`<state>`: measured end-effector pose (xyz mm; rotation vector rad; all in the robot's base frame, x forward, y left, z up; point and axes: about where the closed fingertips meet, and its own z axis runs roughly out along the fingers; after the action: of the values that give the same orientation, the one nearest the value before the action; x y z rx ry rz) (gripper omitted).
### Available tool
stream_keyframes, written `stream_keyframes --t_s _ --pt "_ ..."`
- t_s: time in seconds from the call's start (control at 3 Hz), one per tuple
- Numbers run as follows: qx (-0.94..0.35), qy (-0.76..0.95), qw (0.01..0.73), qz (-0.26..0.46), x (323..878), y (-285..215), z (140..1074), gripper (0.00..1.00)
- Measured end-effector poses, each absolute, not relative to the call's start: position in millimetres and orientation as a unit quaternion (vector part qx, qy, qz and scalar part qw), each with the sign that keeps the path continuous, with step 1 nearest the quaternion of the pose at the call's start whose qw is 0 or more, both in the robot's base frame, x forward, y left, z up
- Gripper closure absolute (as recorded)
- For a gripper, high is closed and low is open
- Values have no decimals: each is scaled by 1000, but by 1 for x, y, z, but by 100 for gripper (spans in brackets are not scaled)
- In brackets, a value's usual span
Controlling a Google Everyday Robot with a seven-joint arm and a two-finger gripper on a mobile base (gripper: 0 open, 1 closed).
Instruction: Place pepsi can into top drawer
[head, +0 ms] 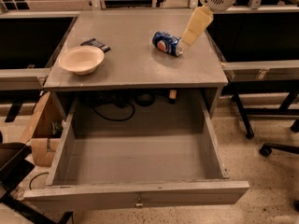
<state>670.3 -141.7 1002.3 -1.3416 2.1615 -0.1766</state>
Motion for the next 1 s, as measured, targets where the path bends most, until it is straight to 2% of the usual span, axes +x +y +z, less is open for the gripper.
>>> stream_keyframes --t_s 0.33,0.67,1.0 --pt "-513 801 301 -67 690 -133 993 0" --pt "-532 784 311 -72 729 -124 981 0" --pt "-543 783 286 -105 784 -117 951 0"
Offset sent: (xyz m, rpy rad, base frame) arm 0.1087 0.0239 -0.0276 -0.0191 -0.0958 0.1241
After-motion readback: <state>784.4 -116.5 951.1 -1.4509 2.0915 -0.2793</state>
